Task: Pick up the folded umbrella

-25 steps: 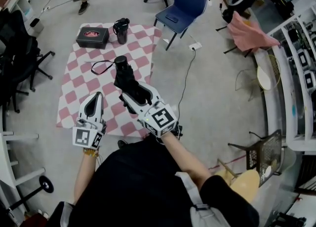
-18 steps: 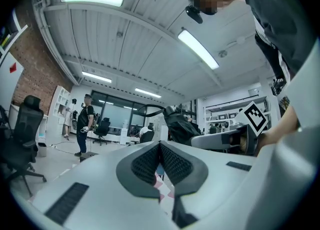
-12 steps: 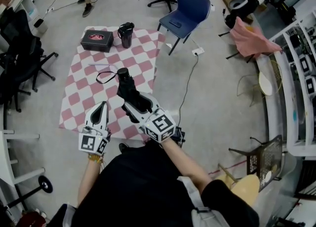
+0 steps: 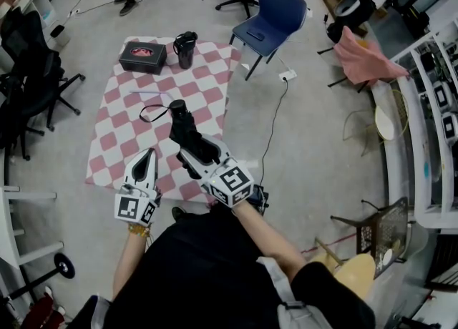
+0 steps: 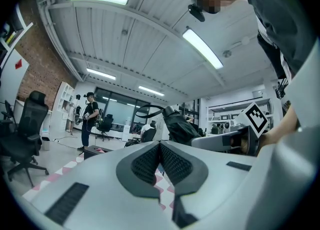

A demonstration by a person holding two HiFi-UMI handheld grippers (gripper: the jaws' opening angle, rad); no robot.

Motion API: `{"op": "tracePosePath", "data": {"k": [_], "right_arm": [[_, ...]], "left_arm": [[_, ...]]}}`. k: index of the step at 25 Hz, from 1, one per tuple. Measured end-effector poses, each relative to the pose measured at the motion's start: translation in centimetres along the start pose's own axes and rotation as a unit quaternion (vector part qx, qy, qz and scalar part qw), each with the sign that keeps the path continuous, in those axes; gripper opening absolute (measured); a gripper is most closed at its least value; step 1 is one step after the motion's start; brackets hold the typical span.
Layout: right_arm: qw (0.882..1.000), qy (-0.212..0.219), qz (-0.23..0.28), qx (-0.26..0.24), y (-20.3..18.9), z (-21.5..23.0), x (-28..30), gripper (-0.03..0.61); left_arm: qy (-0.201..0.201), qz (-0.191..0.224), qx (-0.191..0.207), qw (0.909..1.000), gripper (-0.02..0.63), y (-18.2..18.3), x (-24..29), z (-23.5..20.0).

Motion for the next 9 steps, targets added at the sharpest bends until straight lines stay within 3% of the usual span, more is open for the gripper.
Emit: {"op": "tracePosePath", "data": {"k": [9], "right_arm": [[1.0,0.0,-0.004,0.004,-0.86,-0.16,0.16,0.198]], "left_arm": [[0.002,-0.01,-0.008,0.9999,0.009,-0.6,-0.72,-0.1]]}}
Point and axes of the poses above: the fingertips, and each gripper's own axes: x forward along the fingers, z to its right, y out of its top, the point moved 4 cm from there along -x, backward along the fingers
